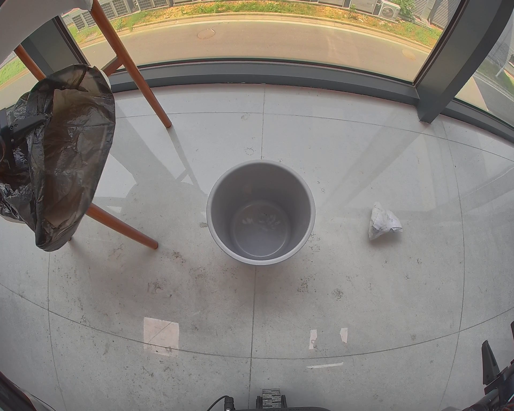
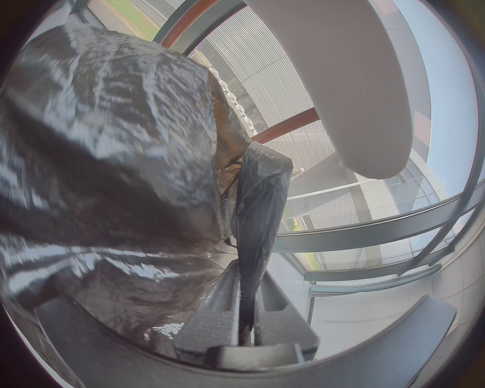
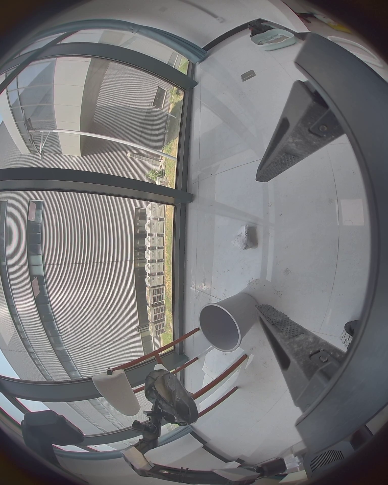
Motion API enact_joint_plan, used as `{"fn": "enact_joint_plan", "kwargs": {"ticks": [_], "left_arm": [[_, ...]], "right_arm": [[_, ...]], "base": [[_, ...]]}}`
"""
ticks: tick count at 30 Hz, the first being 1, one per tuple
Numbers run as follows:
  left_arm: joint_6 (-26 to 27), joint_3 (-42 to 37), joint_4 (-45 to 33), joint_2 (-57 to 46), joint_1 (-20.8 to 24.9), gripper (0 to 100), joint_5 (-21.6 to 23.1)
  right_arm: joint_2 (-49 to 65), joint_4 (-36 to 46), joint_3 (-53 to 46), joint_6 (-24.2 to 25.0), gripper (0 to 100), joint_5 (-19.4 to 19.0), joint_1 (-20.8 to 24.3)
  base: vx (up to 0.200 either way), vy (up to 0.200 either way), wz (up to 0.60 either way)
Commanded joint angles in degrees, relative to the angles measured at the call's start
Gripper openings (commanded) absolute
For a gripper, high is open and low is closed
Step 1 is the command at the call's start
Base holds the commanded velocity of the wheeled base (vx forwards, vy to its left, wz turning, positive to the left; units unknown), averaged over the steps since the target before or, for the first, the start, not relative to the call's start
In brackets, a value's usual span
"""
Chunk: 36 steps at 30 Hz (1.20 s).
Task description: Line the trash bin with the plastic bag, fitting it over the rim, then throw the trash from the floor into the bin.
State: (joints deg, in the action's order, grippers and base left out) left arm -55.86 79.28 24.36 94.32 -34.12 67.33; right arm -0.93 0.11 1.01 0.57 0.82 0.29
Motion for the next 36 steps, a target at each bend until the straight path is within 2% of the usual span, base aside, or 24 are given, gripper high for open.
{"fn": "enact_joint_plan", "kwargs": {"ticks": [1, 6, 8, 9, 10, 16, 17, 19, 22, 26, 27, 28, 30, 36], "left_arm": [[-9.4, -5.2, 10.4, -0.2, -3.5, 0, 3.0], [-24.0, -9.2, 25.1, -1.0, -2.1, 0, 7.7], [-25.4, -9.8, 27.3, -1.0, -1.7, 0, 7.7], [-29.7, -10.4, 33.1, -0.8, -0.9, 0, 7.7], [-31.7, -10.5, 35.4, -0.8, -0.9, 0, 7.7], [-53.8, -11.7, 52.6, -2.7, 3.8, 0, 7.6], [-55.3, -11.8, 54.0, -2.7, 4.3, 0, 7.6], [-62.5, -11.9, 62.8, -2.4, 7.8, 0, 7.6], [-64.6, -11.8, 65.6, -2.0, 10.0, 0, 7.6], [-64.5, -11.9, 65.5, -2.2, 17.0, 0, 7.5], [-64.5, -11.9, 65.5, -2.2, 17.2, 0, 7.5], [-64.5, -11.9, 65.5, -2.2, 20.6, 0, 7.4], [-64.4, -11.7, 65.5, -2.2, 23.9, 0, 7.4], [-63.8, -11.2, 65.5, -2.0, 32.2, 0, 7.4]], "right_arm": [[0.8, 0.0, -1.0, 0.0, 100, 0.1, 0.0], [0.8, 0.0, -1.0, 0.0, 100, 0.1, 0.0], [0.8, 0.0, -1.0, 0.1, 100, 0.1, 0.0], [0.8, 0.0, -1.0, 0.0, 100, 0.1, 0.0], [0.8, 0.0, -1.0, 0.1, 100, 0.1, 0.0], [0.8, 0.0, -1.0, 0.0, 100, 0.1, 0.1], [0.9, 0.0, -1.0, 0.0, 100, 0.1, 0.0], [0.9, 0.0, -1.0, 0.0, 100, 0.1, 0.1], [0.9, 0.0, -1.0, 0.2, 100, 0.0, 0.0], [0.9, 0.1, -0.9, 0.4, 100, -0.1, 0.0], [0.9, 0.1, -0.9, 0.5, 100, 0.0, 0.0], [0.9, 0.1, -0.9, 0.4, 100, -0.1, 0.0], [0.9, 0.1, -0.9, 0.4, 100, -0.1, 0.0], [0.9, 0.1, -0.9, 0.0, 100, -0.4, -0.1]], "base": [[0.000, 0.000, 0.00], [0.000, 0.000, 0.00], [0.000, 0.000, 0.00], [0.000, 0.000, 0.00], [0.000, 0.000, 0.00], [0.000, 0.000, 0.00], [0.000, 0.000, 0.00], [0.000, 0.000, 0.00], [0.000, 0.000, 0.00], [0.000, 0.000, 0.00], [0.000, 0.000, 0.00], [0.000, 0.000, 0.00], [0.000, 0.000, 0.00], [0.000, 0.000, 0.00]]}}
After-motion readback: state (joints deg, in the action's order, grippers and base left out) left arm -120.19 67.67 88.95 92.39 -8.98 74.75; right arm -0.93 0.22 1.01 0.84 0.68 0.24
